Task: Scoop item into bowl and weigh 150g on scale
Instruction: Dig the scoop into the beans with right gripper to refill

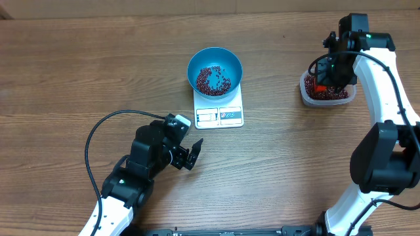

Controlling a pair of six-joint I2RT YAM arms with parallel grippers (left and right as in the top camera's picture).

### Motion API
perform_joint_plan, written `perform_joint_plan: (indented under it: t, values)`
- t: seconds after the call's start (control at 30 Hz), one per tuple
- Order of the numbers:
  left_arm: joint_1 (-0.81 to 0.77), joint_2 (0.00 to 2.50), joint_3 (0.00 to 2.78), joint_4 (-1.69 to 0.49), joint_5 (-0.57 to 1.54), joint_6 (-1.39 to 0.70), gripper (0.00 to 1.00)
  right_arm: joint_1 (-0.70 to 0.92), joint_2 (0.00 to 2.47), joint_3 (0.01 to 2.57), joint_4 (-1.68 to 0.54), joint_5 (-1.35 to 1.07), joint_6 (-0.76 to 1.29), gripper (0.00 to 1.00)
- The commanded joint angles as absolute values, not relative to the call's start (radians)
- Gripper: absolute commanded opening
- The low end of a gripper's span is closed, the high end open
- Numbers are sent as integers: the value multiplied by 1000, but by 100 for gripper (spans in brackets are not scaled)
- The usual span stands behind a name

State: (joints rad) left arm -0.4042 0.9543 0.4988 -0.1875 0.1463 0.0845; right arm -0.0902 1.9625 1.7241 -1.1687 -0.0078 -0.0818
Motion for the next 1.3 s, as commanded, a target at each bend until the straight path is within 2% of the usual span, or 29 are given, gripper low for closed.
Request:
perform_joint_plan:
  t: [0.0, 0.5, 0.87, 1.27]
  values:
    - [-408, 955, 492, -186, 157, 82, 100, -92, 1966, 1721, -1141, 6, -71, 4]
    - [-408, 955, 492, -186, 157, 82, 99, -92, 1966, 1721, -1115, 14, -40, 4]
    - [-408, 955, 492, -187, 157, 82, 99, -94, 1920, 1812, -1245, 18, -34, 4]
    - [-408, 955, 492, -186, 157, 82, 99, -117, 1934, 1769, -1240, 159, -56, 4]
